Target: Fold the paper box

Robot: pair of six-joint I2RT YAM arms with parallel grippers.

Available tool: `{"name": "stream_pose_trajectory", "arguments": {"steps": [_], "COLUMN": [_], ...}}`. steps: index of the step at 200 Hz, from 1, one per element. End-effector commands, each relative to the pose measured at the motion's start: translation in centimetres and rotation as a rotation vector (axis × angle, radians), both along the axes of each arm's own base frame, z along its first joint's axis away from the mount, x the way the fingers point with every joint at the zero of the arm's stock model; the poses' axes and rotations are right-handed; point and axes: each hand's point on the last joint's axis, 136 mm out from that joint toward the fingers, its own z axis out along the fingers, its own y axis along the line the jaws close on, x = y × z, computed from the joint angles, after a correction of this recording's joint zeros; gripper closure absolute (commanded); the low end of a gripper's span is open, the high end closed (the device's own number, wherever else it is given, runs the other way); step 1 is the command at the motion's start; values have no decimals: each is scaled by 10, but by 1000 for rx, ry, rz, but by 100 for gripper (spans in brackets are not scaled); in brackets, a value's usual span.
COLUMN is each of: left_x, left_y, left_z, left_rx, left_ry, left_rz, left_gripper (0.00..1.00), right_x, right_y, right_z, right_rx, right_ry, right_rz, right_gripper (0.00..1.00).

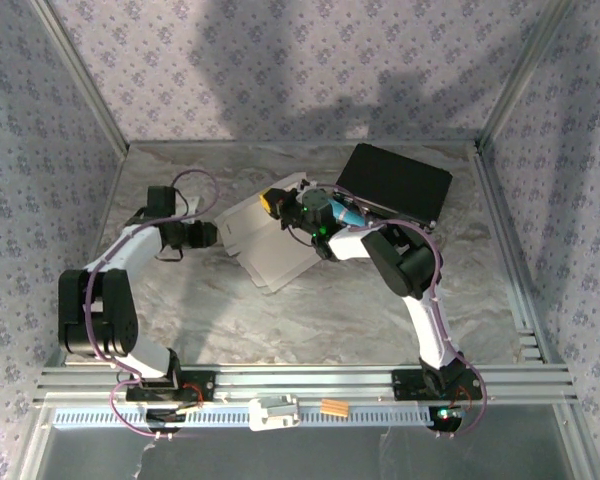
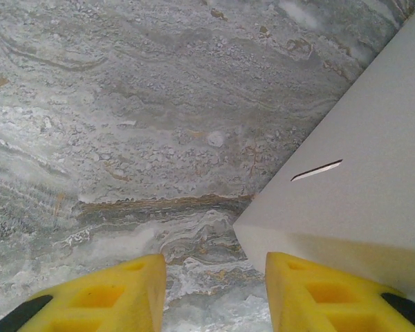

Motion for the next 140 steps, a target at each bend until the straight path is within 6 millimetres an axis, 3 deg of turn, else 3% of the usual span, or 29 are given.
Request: {"name": "stream_pose_trajectory", "arguments": {"steps": [1, 72, 140], "left_x": [0, -3, -5], "left_y": [-20, -47, -56], "left_z": [6, 12, 16], "left_rx": [5, -3, -46], "left_ry": [-34, -81, -100], "left_rz": [-96, -174, -147], "left_gripper": [56, 53, 52], "right_x": [-3, -1, 3], "right_y": [11, 17, 15], "right_z": [-2, 5, 14], "right_rx": [23, 44, 68], "right_ry": [0, -8, -11], "right_rz": [29, 25, 7], "right_gripper": [100, 100, 100]}}
